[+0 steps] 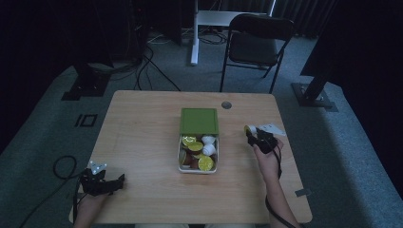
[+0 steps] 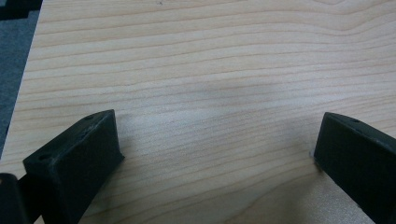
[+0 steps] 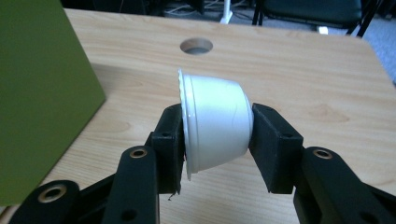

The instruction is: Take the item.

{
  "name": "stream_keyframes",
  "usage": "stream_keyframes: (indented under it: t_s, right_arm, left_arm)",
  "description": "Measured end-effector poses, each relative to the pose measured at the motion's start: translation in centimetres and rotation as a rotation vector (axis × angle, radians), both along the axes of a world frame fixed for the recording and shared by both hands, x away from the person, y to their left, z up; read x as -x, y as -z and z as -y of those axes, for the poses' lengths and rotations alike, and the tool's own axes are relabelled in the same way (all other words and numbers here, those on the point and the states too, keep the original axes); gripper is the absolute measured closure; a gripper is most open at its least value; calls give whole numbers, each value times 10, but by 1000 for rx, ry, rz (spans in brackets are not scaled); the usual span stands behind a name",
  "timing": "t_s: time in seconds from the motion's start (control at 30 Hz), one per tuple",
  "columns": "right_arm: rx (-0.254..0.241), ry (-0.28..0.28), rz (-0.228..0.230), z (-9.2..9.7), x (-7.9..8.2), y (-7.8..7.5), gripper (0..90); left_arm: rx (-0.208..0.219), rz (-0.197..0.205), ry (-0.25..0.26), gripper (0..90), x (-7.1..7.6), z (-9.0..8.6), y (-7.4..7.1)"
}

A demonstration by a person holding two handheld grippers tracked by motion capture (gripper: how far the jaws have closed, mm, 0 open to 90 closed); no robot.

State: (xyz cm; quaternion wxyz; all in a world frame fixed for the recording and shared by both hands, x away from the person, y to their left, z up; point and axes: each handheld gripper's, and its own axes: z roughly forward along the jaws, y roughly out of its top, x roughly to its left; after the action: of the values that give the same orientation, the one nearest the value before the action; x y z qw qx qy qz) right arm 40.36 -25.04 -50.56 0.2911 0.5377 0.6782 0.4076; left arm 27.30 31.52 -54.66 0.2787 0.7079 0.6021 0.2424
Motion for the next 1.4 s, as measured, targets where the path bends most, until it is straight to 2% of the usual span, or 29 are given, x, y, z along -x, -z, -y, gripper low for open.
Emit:
stream_keyframes:
  t_s: [0.13, 0.6, 0.83, 0.9, 1.2, 1.3, 1.37, 1.4]
  right_arm:
    - [-24, 21, -30, 4, -5, 9, 562]
    - [-41, 35, -127, 4, -20, 40, 561]
    - [-57, 10, -147, 6, -23, 40, 535]
    - [-40, 10, -140, 7, -23, 39, 499]
    - [-46, 2, -125, 16, -17, 37, 382]
    - [-44, 19, -102, 24, -11, 36, 308]
    - [-33, 22, -99, 26, -9, 35, 300]
    - [-25, 26, -91, 30, -3, 34, 278]
  left_arm:
    - [0, -1, 0, 5, 0, 0, 0]
    - [0, 0, 0, 5, 0, 0, 0]
    - [0, 0, 0, 5, 0, 0, 0]
    - [0, 0, 0, 5, 0, 0, 0]
    - [0, 0, 0, 5, 0, 0, 0]
    - [0, 0, 0, 5, 0, 0, 0]
    - [0, 0, 0, 5, 0, 0, 0]
    - [0, 0, 0, 5, 0, 0, 0]
